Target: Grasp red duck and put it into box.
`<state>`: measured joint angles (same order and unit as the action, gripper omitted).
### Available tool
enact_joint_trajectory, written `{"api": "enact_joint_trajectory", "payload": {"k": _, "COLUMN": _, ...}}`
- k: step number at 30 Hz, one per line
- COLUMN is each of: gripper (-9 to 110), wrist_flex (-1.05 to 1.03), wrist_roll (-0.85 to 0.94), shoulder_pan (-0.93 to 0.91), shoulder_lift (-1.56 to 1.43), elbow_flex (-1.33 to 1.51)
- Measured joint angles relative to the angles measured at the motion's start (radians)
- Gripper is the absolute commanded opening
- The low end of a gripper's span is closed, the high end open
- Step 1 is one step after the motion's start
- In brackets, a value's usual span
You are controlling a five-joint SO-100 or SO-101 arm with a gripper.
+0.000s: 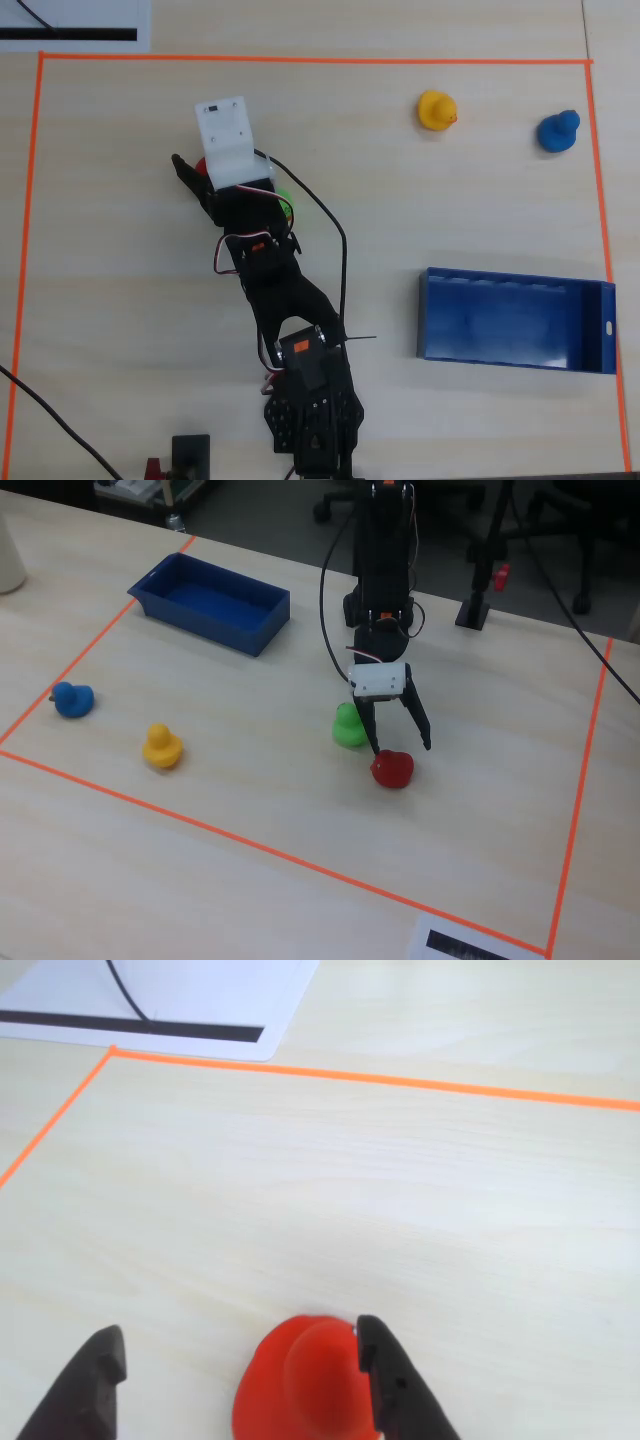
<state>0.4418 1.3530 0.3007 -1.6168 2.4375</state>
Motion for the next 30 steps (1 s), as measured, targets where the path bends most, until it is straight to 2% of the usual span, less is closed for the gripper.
{"api": "enact_joint_trajectory", "payload": {"k": 12, "gripper": 33, "wrist_flex": 0.023, "wrist_roll": -0.012, "shoulder_pan": -0.077, "shoulder_lift": 0.149, "elbow_flex": -0.058}}
{"api": "enact_joint_trajectory", "payload": {"k": 21, "gripper": 32, "wrist_flex": 0.023, "wrist_roll": -0.009, "shoulder_pan": -0.100, "shoulder_lift": 0.153, "elbow_flex": -0.051}}
{"api": "enact_joint_trajectory", "payload": {"k": 30, "gripper": 30, "wrist_flex": -0.035, "wrist_roll": -0.008, "shoulder_pan": -0.063, "shoulder_lift": 0.071, "elbow_flex": 0.072}}
